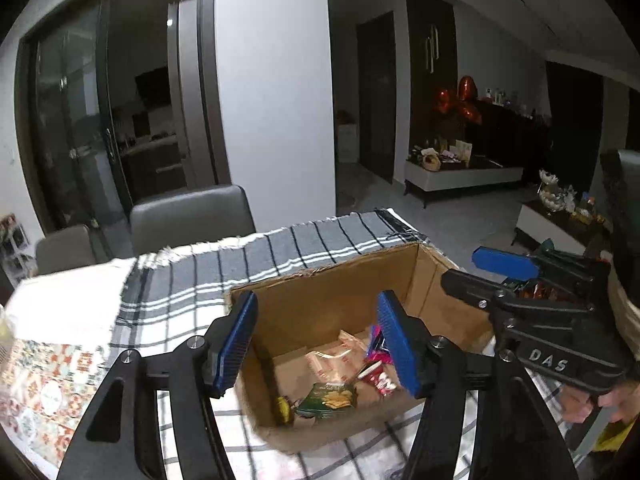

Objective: Organize snacks
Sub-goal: 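Carry green packet and gold bar over the box and open both tools, then withdraw both open tools from the box back toward the remaining snacks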

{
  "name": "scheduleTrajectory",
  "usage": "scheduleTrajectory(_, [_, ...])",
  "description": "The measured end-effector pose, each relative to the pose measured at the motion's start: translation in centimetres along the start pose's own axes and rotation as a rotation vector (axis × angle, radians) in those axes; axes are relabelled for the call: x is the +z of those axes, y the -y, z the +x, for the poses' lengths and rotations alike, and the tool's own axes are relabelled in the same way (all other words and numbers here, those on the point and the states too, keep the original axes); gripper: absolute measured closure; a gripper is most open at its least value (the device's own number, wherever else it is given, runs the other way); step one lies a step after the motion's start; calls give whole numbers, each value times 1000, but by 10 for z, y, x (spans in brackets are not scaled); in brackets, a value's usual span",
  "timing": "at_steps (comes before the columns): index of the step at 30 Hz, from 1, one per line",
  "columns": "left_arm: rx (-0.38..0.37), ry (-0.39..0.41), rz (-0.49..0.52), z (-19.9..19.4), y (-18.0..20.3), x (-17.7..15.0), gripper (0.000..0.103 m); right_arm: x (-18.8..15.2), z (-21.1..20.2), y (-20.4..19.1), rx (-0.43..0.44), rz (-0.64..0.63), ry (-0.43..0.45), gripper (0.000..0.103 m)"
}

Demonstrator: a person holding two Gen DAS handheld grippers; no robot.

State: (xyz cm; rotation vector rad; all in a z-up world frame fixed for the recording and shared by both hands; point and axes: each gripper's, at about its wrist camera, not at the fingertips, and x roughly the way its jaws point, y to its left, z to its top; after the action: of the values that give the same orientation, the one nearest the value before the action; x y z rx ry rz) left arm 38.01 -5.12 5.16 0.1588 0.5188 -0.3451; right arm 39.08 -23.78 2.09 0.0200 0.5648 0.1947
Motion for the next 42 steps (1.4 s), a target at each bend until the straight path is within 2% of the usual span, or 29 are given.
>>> scheduleTrajectory(7, [33, 70, 63, -52, 8, -23, 42, -16, -37, -16, 57, -2, 34, 57])
scheduleTrajectory(14, [58, 75, 31, -89, 4, -55, 42, -43, -61, -41, 108, -22, 29, 57])
scheduleTrajectory(18, [76, 49, 2, -100, -2, -73, 42, -63, -69, -59, 115, -60, 14, 57])
scheduleTrajectory(22, [91, 9, 10, -104, -6, -95, 42, -80, -73, -75, 112, -104, -4, 57])
scheduleTrajectory(28, [74, -38, 23, -108, -6, -124, 42, -103, -70, -89, 141, -124, -52, 57])
scheduleTrajectory(35, [23, -88, 64, -103, -4, -147, 43, -127, -62, -97, 168, -133, -119, 57])
scheduleTrajectory(42, [-48, -166, 92, -80, 0, -167, 48, -147, -40, -95, 198, -104, -212, 57])
